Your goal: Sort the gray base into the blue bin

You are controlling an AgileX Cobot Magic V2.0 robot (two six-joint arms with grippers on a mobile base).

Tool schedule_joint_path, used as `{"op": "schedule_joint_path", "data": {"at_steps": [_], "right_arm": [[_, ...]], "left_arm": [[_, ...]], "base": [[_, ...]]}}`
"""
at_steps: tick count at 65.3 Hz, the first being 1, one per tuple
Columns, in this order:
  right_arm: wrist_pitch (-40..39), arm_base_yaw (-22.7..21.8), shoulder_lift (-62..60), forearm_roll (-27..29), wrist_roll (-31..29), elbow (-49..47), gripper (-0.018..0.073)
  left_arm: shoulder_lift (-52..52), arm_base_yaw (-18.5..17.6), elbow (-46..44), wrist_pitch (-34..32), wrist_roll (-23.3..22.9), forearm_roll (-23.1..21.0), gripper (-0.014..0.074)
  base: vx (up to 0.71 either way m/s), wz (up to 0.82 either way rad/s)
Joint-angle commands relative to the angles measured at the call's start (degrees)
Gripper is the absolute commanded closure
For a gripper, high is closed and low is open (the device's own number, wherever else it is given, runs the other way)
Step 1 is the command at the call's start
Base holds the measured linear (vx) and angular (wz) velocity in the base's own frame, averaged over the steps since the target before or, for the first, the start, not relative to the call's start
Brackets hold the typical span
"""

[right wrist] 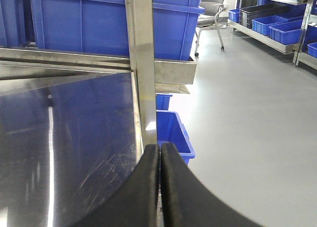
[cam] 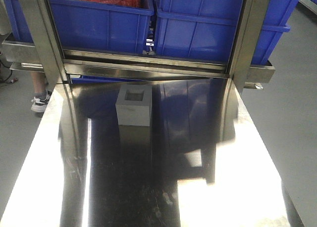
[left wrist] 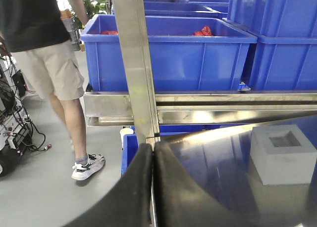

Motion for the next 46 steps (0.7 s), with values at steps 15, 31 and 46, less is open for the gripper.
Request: {"op": "schedule_joint_path", "data": {"at_steps": [15,31,46], "right_arm": [[-4.3,0.0,-0.1,-0.4,-0.7,0.1,0.0564],[-4.3,0.0,-0.1,-0.4,-0.7,0.1,0.0564],[-4.3,0.0,-0.1,-0.4,-0.7,0.1,0.0564]], "left_arm": [[0.5,-0.3,-2.0,-3.8,-0.3,-0.5,0.0121],[0.5,-0.3,-2.0,-3.8,-0.2,-0.8,-0.0133],[0.5,-0.3,-2.0,-3.9,-0.2,-0.8,-0.0062]], "base": [[0.0,0.0],[0.0,0.0],[0.0,0.0]]}}
